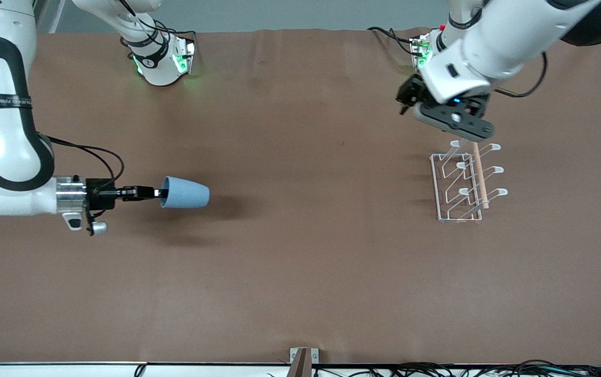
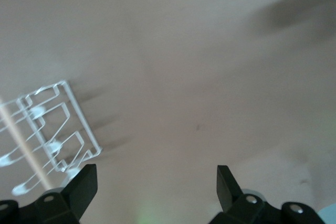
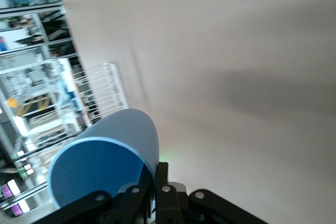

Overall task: Hang cup on cup holder
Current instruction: 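Lift the cup with the right gripper while the left gripper approaches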

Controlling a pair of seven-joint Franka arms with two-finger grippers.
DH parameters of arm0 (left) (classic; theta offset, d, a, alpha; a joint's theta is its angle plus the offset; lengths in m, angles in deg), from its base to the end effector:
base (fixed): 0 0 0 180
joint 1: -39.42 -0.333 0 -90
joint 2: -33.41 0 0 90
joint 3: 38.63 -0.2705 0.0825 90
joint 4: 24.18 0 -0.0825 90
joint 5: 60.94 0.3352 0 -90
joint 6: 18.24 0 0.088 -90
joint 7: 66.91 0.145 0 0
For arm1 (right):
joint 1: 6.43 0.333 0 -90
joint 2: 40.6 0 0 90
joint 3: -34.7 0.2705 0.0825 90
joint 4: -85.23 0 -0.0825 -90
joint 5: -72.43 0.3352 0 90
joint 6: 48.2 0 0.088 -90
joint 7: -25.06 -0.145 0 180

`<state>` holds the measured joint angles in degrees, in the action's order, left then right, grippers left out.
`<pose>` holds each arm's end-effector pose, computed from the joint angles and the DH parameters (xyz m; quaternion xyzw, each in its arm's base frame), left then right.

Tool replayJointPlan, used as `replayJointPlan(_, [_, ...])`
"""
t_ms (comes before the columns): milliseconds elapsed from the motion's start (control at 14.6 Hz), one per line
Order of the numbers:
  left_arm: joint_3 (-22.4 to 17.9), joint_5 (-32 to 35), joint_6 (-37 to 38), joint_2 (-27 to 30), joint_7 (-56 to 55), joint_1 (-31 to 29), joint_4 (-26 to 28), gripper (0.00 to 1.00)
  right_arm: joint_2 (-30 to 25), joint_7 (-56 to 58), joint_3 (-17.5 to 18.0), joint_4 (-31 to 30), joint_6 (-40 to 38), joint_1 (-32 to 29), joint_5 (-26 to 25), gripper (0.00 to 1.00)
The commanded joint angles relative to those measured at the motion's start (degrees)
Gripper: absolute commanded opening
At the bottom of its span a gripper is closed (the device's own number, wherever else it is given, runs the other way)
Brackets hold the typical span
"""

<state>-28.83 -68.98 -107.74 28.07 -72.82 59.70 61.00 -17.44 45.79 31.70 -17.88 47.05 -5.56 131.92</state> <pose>0.4488 -0.2795 0.5300 0.9749 -0.2085 -0.0319 0.0717 0.5453 0.0989 0.2998 -0.8592 0.0380 0.1364 0.4916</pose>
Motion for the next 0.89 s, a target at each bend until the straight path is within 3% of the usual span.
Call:
replayJointPlan(0, [-0.39,-0.14,-1.11,-6.16,0.10,5.20,-7.56,1.00,-0.40,0.10,-0.43,-1.04,-3.31,3.07,9.03,0.00])
replayJointPlan(274, [-0.39,1.70,-8.05,-8.81,0.81,11.26,-8.89,1.00,0.82,0.19,-0.34,-0.77,-4.46,8.96,17.04,0.01])
replayJointPlan(823, [-0.39,3.20,-18.95,-13.29,12.64,17.34,-9.50,1.00,4.61,0.63,-0.25,-0.33,-10.35,13.36,25.32,0.02])
